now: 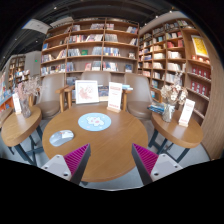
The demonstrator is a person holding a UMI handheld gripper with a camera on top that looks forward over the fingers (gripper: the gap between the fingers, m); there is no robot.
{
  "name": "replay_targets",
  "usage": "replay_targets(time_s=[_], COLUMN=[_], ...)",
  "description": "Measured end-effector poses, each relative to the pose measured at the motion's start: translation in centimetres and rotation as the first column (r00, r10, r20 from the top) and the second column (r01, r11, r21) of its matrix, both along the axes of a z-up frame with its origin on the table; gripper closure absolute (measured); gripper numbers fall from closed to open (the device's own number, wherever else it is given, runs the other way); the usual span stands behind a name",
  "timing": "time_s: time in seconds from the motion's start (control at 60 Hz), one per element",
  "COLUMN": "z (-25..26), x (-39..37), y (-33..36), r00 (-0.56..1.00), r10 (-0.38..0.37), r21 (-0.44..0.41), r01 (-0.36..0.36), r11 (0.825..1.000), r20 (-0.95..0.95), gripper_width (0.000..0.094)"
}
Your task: Arrange mouse
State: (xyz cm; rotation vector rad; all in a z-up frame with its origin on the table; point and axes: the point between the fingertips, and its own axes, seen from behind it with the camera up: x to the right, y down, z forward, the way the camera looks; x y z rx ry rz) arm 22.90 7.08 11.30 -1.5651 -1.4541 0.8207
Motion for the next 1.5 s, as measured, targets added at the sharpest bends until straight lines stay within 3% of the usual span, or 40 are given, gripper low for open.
replay_targets(time_s=[0.617,1.067,1.5], z=[-6.9,-11.5,-12.2], x=[-2.3,-8.7,-14.6], y=[-21.6,-25.3,-25.3], r00=[0.980,0.976,0.972], r10=[0.183,0.168,0.135], r21=[-0.044,-0.071,-0.105], r01=[-0.180,-0.159,-0.117], r11=[0.983,0.985,0.988], r20=[0.080,0.136,0.191], gripper_width=[0.0085,0.0087,0.0083])
